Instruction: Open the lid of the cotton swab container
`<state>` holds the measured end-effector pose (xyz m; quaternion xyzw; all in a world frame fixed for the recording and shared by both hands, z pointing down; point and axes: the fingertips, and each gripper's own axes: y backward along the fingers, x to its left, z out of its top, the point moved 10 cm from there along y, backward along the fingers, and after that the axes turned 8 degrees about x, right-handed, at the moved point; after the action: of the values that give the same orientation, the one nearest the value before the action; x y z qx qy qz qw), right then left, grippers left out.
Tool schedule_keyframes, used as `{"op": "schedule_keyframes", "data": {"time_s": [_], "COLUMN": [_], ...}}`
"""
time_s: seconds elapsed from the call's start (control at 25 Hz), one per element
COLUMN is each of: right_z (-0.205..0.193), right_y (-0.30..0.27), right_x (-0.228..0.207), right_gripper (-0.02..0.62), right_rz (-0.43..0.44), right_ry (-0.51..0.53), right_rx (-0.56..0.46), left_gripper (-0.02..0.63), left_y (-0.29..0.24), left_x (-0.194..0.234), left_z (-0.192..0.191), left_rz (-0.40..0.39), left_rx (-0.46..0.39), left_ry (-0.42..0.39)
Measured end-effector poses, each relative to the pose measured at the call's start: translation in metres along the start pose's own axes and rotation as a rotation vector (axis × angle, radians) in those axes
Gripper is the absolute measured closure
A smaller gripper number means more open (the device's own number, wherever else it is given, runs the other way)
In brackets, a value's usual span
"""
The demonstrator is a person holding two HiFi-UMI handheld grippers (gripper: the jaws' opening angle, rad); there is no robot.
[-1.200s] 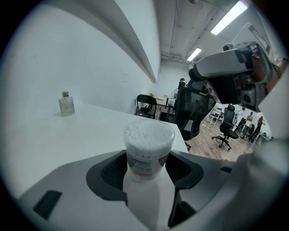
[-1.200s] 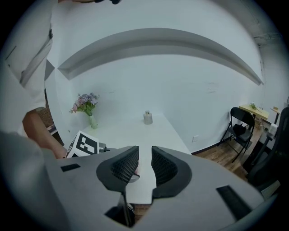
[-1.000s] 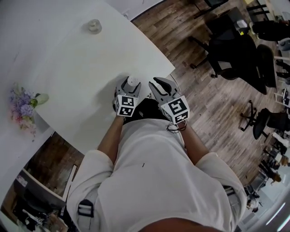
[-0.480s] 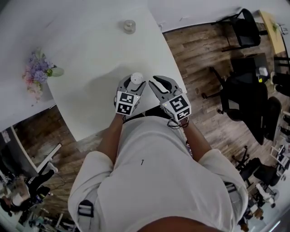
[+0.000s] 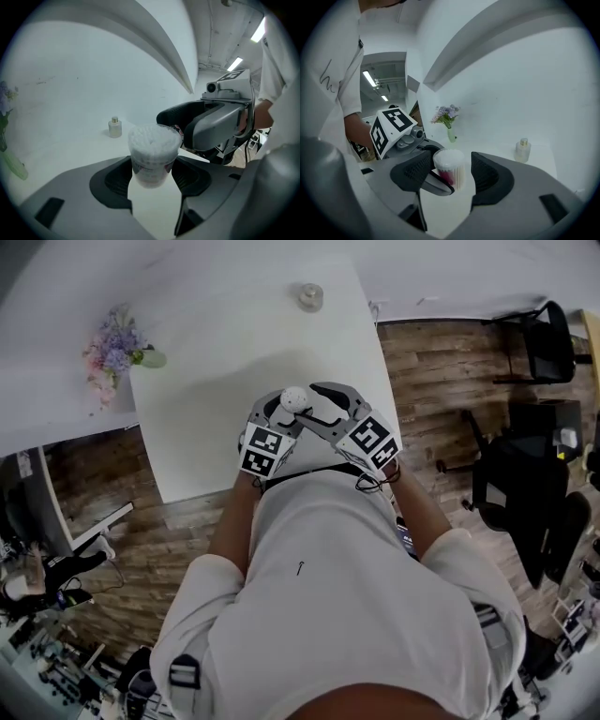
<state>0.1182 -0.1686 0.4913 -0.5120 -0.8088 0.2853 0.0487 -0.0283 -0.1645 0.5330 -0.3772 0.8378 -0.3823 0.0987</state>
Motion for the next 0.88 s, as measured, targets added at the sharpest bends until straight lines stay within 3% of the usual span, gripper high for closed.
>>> {"op": "schedule_keyframes", "data": {"time_s": [0.2, 0.36, 0.52, 0.72, 0.88], "right_z": [0.006, 0.010, 0.014, 0.013, 0.012], "right_y": [-0.020, -0.032, -0.038, -0.033, -0.028], "right_x": [0.011, 0.015, 0.013, 0.003, -0.010], "right_gripper": [0.299, 0.324, 0.348, 0.351, 0.351], "right_rz": [0.047, 0.058, 0.098, 0.174, 0.262], "right_ry": [0.020, 0.024, -0.017, -0.045, -0.053], "right_rx": [0.025, 0.069, 0.037, 0.004, 0.018], "left_gripper": [0.334, 0.334, 0.334, 0.333, 0.333], "left_y": [0.010, 0.018, 0.027, 0.030, 0.032], "left_x": [0.000, 0.004, 0.010, 0.010, 0.011], "left_z": [-0.011, -0.018, -0.017, -0.014, -0.010], "left_rz": [0.011, 0.017, 0.021, 0.047, 0.001], "left_rx": [0.005, -0.003, -0.034, -0.056, -0.063], "left_ry": [-0.001, 0.010, -0.001, -0.121, -0.224]}}
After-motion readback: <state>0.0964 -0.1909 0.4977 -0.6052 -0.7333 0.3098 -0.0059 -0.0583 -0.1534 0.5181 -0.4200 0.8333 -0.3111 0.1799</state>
